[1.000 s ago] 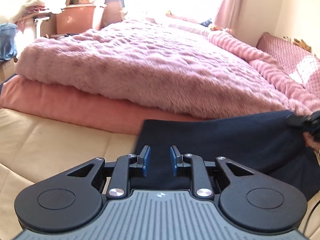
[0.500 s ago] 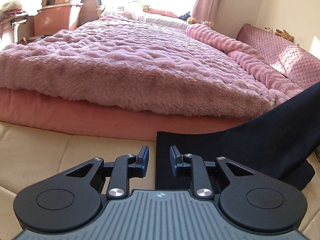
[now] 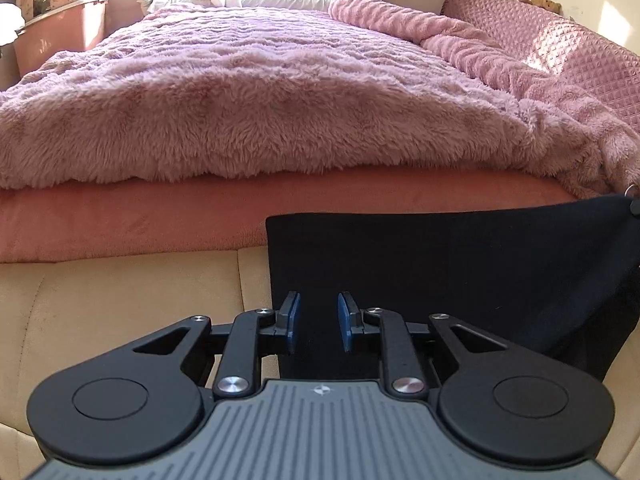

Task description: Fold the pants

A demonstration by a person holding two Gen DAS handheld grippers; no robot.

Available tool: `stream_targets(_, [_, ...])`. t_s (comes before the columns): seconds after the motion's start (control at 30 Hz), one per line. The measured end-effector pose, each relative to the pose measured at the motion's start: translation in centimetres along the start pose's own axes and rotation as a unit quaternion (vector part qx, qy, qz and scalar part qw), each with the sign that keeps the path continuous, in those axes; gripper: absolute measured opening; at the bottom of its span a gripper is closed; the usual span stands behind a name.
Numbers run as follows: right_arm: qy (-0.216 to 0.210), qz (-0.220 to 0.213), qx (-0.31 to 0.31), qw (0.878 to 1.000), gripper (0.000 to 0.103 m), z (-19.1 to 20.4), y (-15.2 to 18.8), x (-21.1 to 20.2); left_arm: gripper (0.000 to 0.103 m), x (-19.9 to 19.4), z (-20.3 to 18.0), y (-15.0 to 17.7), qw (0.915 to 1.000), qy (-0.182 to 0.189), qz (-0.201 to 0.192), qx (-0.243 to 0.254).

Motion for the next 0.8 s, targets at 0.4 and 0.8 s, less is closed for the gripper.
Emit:
stream_targets(0.4, [0.011, -0.058, -0.061, 0.996, 0.0, 0.8, 0.7, 1.1, 0.023, -0.1, 0.2, 0.3, 0.9999, 0.005, -0.01, -0.009])
stream_targets(0.8, [0.174, -0.047, -0.17, 0.969, 0.0, -2.0, 2.4, 7.0, 0.025, 0.9, -0.5, 0.8, 0.9998, -0.012, 0.008, 0.017])
Point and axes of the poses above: each gripper's, at about its wrist camera, not at the fingertips, and x roughly the way its jaws point, z to its left, y to its underside, the point moved 10 cm from there along x, roughly the way its jaws point, and after that the axes turned 6 degrees about z, right-handed, at the moved point
